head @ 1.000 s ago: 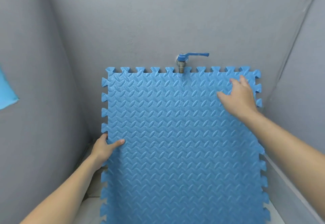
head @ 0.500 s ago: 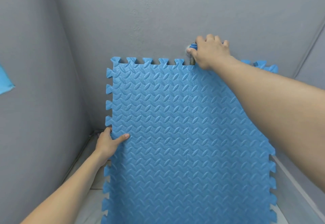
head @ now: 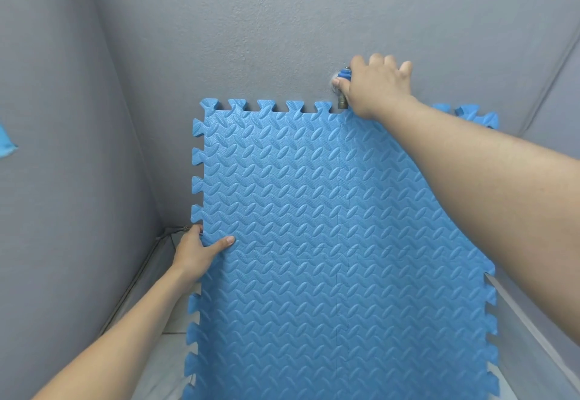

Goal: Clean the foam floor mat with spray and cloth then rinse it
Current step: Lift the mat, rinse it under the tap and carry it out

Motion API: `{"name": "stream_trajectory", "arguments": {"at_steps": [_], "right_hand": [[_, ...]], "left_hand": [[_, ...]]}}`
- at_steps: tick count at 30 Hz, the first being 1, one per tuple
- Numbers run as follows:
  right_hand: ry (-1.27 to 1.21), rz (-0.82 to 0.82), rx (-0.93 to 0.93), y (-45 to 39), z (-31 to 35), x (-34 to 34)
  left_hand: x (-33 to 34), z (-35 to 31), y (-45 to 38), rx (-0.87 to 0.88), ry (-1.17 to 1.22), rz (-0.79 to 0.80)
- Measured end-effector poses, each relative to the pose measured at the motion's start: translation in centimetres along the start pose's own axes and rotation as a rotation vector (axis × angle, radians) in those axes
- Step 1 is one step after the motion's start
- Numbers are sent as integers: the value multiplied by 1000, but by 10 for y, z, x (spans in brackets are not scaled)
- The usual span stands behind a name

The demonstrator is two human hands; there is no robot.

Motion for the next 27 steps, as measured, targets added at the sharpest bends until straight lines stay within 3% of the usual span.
{"name": "stream_trajectory", "arguments": {"at_steps": [8, 12, 19, 23, 27], "right_hand": [[-123, 64, -40, 6, -7, -4], [-403, 64, -90, 15, -15, 3], [-659, 115, -108, 42, -25, -12], [-775, -92, 44, 87, -44, 16], [-882, -106, 326, 136, -53, 75]], "left_hand": [[-4, -1, -2, -66, 215, 63], [4, -11, 1, -107, 323, 76], [54, -17, 5, -150, 409, 150], [55, -21, 6, -168, 394, 212], [42, -32, 6, -197, 312, 202]]}}
Point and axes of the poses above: each hand's wrist, its own y-axis away from the middle knuckle, its own x-axis out of the palm, z = x × y, the point moved 3 cm from there along -y, towards the middle knuckle, and after that the axes turned 5 degrees about z, right-handed, at the moved point
